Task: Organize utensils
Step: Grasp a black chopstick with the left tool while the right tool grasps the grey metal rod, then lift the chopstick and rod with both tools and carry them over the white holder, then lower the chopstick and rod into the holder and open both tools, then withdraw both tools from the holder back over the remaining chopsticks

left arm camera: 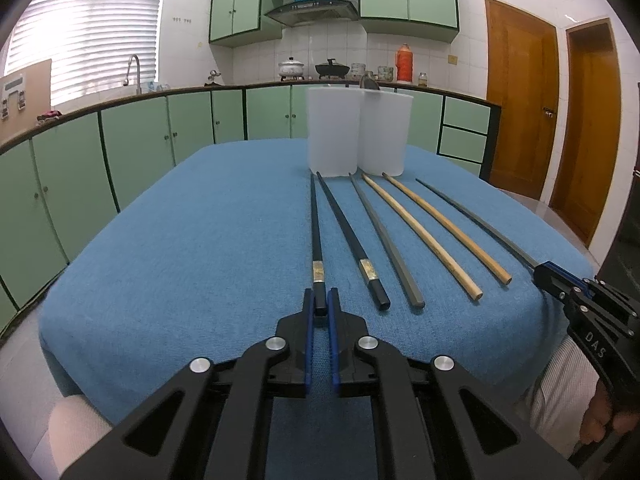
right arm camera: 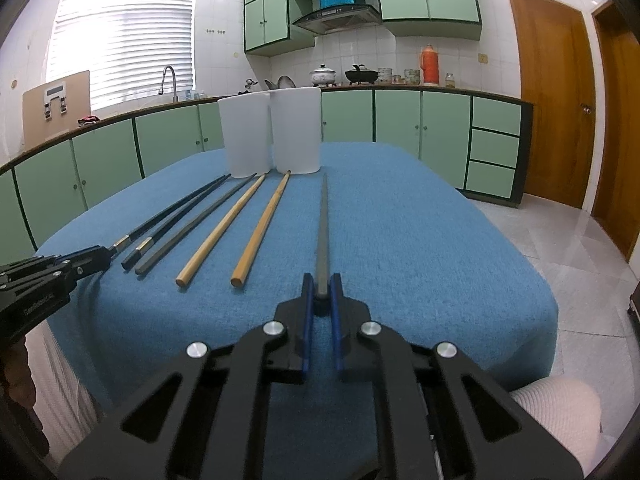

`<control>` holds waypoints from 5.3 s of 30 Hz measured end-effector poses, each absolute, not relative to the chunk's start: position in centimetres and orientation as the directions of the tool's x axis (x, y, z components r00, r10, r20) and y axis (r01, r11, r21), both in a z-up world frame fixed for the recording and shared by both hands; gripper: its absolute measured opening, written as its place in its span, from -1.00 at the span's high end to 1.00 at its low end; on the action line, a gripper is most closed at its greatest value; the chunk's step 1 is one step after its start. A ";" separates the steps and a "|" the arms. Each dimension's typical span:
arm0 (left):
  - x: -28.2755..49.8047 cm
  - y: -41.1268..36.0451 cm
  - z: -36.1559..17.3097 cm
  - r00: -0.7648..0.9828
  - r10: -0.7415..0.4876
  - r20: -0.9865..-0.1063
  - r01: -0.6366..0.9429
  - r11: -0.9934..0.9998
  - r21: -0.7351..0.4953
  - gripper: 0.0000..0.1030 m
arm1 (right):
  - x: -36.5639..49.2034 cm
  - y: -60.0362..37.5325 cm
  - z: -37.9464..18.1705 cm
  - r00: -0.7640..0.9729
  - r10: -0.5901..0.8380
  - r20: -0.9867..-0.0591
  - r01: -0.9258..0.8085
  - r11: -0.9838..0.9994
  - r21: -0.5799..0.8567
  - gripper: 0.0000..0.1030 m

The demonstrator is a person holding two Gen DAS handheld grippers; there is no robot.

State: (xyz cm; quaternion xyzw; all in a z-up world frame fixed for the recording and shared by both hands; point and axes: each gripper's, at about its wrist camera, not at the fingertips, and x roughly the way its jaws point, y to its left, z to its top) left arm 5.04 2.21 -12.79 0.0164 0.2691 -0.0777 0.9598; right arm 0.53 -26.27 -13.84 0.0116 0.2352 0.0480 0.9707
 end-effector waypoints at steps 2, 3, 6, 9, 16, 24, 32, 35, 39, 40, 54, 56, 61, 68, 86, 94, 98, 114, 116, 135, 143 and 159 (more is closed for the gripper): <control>4.8 2.3 -12.3 0.850 -0.135 -0.508 0.156 0.988 -0.002 0.88 | 0.4 -26.4 -13.3 0.889 0.099 -0.447 -0.090 0.995 0.041 0.86; 4.6 2.3 -12.0 0.855 -0.133 -0.502 0.156 0.988 0.004 0.88 | 0.2 -26.5 -13.0 0.892 0.098 -0.441 -0.091 0.995 0.037 0.86; 4.1 2.4 -10.6 0.874 -0.123 -0.471 0.154 0.988 0.028 0.88 | -0.1 -26.9 -11.6 0.902 0.107 -0.418 -0.100 0.994 0.039 0.86; 3.6 2.6 -8.9 0.893 -0.121 -0.433 0.153 0.987 0.039 0.88 | -0.6 -27.1 -9.8 0.917 0.111 -0.383 -0.110 0.994 0.024 0.86; 3.1 3.0 -4.2 0.938 -0.126 -0.323 0.154 0.986 0.061 0.88 | -0.8 -28.1 -5.1 0.943 0.126 -0.308 -0.132 0.991 0.001 0.87; 4.3 3.2 0.6 0.956 -0.168 -0.242 0.189 0.980 0.066 0.88 | 1.9 -29.7 0.9 0.935 0.175 -0.308 -0.171 0.984 0.039 0.88; 7.6 3.4 4.1 0.948 -0.203 -0.246 0.220 0.974 0.046 0.88 | 5.9 -30.5 5.0 0.907 0.227 -0.356 -0.210 0.974 0.086 0.88; 8.8 3.7 4.9 0.942 -0.213 -0.258 0.227 0.974 0.024 0.88 | 7.2 -30.5 6.3 0.894 0.251 -0.370 -0.232 0.968 0.096 0.88; 9.7 4.3 6.2 0.941 -0.222 -0.257 0.233 0.972 0.014 0.88 | 8.7 -30.0 7.8 0.883 0.267 -0.386 -0.260 0.963 0.072 0.88; 9.8 4.4 6.4 0.940 -0.224 -0.258 0.235 0.972 0.013 0.88 | 9.0 -29.8 8.1 0.881 0.269 -0.390 -0.264 0.962 0.067 0.88; 11.3 4.8 11.3 0.950 -0.246 -0.191 0.253 0.967 0.014 0.88 | 11.7 -29.1 14.8 0.871 0.353 -0.343 -0.350 0.934 0.071 0.88; 11.7 4.6 12.5 0.952 -0.253 -0.173 0.259 0.966 0.012 0.88 | 12.2 -29.2 16.2 0.874 0.358 -0.329 -0.354 0.932 0.073 0.88; 12.9 4.0 16.0 0.964 -0.254 -0.081 0.256 0.966 0.022 0.88 | 14.1 -29.6 19.6 0.894 0.347 -0.283 -0.340 0.937 0.074 0.88; 17.6 1.4 17.3 0.974 -0.228 -0.018 0.228 0.972 0.055 0.88 | 18.5 -28.6 20.8 0.917 0.290 -0.275 -0.294 0.956 0.028 0.88; 30.0 0.1 10.4 0.961 -0.200 -0.191 0.202 0.979 -0.005 0.88 | 29.7 -26.3 11.7 0.863 0.284 -0.417 -0.272 0.958 0.089 0.88; 32.1 0.4 7.5 0.946 -0.200 -0.255 0.203 0.979 -0.016 0.88 | 31.4 -26.0 9.0 0.842 0.280 -0.462 -0.261 0.959 0.106 0.88; 32.8 0.8 6.4 0.941 -0.195 -0.278 0.197 0.980 -0.020 0.87 | 31.7 -26.3 8.1 0.836 0.280 -0.471 -0.252 0.960 0.124 0.87; 31.9 2.1 6.4 0.948 -0.185 -0.259 0.176 0.983 -0.057 -0.08 | 30.3 -27.5 7.6 0.865 0.236 -0.443 -0.208 0.972 0.112 0.18; 31.9 2.3 6.4 0.947 -0.188 -0.260 0.177 0.982 -0.065 -0.18 | 30.2 -27.7 7.6 0.866 0.239 -0.439 -0.208 0.971 0.118 0.09; 31.5 3.8 6.3 0.954 -0.175 -0.244 0.148 0.981 -0.126 -0.65 | 29.5 -30.0 7.5 0.900 0.199 -0.389 -0.146 0.976 0.162 -0.72; 28.3 5.9 5.2 0.956 -0.158 -0.249 0.127 0.983 -0.134 -0.76 | 25.9 -31.9 5.9 0.903 0.202 -0.380 -0.136 0.972 0.194 -0.76; 16.0 5.0 -3.7 0.904 -0.156 -0.398 0.148 0.988 -0.051 -0.79 | 13.3 -31.1 -3.9 0.874 0.158 -0.459 -0.073 0.978 0.197 -0.77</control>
